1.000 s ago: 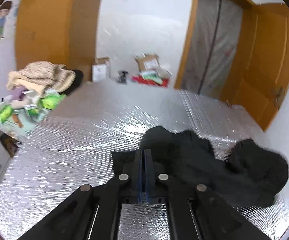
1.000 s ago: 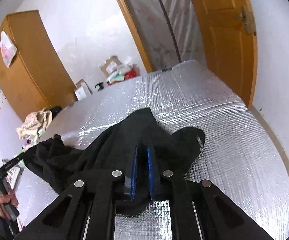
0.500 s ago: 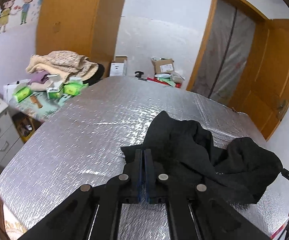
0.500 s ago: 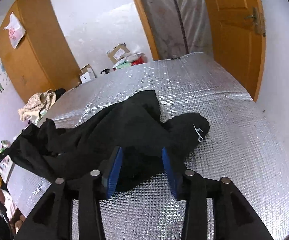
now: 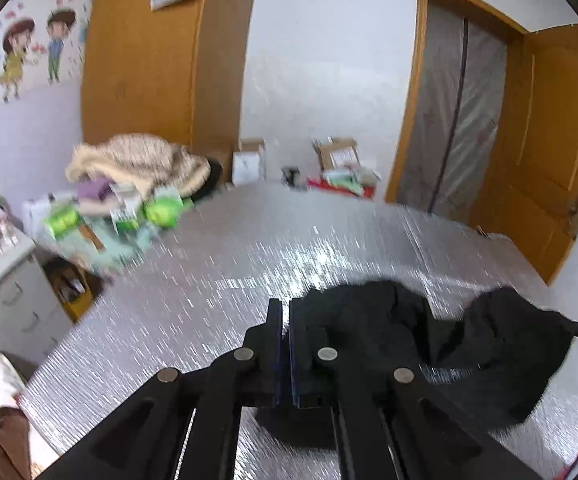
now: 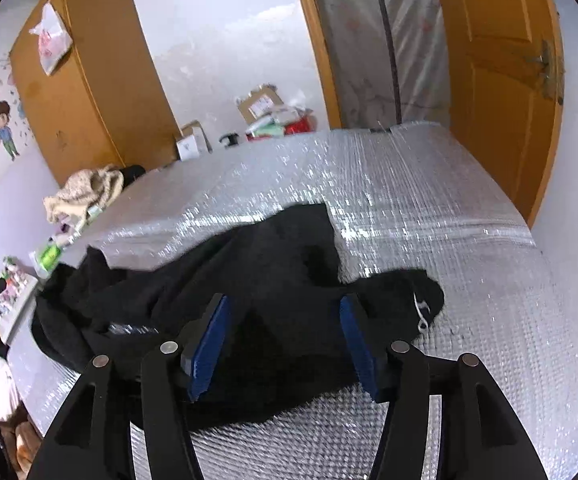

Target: Fold clothes

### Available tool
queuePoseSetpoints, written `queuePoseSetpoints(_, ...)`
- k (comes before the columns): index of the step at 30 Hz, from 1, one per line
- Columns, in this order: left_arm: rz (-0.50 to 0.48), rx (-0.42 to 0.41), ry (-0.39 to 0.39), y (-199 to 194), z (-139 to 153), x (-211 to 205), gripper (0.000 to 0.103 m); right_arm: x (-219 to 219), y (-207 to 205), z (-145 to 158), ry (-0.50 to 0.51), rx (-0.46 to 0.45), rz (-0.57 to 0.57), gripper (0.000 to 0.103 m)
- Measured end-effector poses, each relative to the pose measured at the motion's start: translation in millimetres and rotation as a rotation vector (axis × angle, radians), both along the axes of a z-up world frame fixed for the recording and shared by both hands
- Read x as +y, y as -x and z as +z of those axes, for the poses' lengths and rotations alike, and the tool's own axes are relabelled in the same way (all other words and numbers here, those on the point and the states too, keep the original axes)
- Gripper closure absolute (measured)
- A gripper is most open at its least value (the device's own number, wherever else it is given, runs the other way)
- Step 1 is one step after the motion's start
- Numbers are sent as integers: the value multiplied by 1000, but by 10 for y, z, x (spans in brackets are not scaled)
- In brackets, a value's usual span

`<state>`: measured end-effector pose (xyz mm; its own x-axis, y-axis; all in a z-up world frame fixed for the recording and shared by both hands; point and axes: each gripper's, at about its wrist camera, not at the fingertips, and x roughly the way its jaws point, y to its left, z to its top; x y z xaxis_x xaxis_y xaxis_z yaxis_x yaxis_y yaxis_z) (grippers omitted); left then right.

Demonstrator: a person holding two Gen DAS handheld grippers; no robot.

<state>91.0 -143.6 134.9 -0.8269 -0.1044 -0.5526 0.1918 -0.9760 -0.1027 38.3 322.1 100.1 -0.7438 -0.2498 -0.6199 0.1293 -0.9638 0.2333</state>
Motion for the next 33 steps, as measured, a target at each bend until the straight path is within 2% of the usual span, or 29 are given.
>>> queuePoseSetpoints(3, 0, 3, 19, 119, 27, -15, 100, -17, 72, 43, 1, 11, 7, 43)
queuePoseSetpoints(6, -41, -74, 16, 361, -135, 39, 100, -45, 209, -20, -24, -19, 16, 42)
queuePoseSetpoints(9, -94, -170, 18, 631, -366, 138, 100, -83, 360, -184, -51, -91, 39, 43)
queuePoseSetpoints(11, -125, -226, 11, 727, -511, 205, 100, -85, 385, -280, -58, -131, 46, 70)
queuePoseSetpoints(12, -137, -241, 13, 732, -565, 240, 100, -77, 368, -305, -61, -140, 41, 91)
queuePoseSetpoints(16, -187, -302, 21, 755, -778, 377, 100, -10, 135, -254, -43, -104, 40, 92)
queuePoseSetpoints(20, -208, -270, 32, 559, -776, 449, 102, 142, -234, -93, -13, -47, 9, 92)
queuePoseSetpoints(24, -212, -219, 16, 238, -666, 466, 102, 282, -671, -28, 24, -35, -26, 90)
queuePoseSetpoints(26, -215, -195, -6, 71, -626, 449, 102, 272, -770, -141, 7, -100, -3, 85)
queuePoseSetpoints(28, -216, -195, -27, 1, -614, 413, 102, 255, -827, -248, -29, -144, 19, 73)
queuePoseSetpoints(32, -192, -180, -25, 36, -519, 313, 102, 338, -805, -136, 15, -98, 5, 59)
queuePoseSetpoints(33, -184, -175, -28, 64, -488, 293, 102, 340, -769, -93, 24, -83, 0, 50)
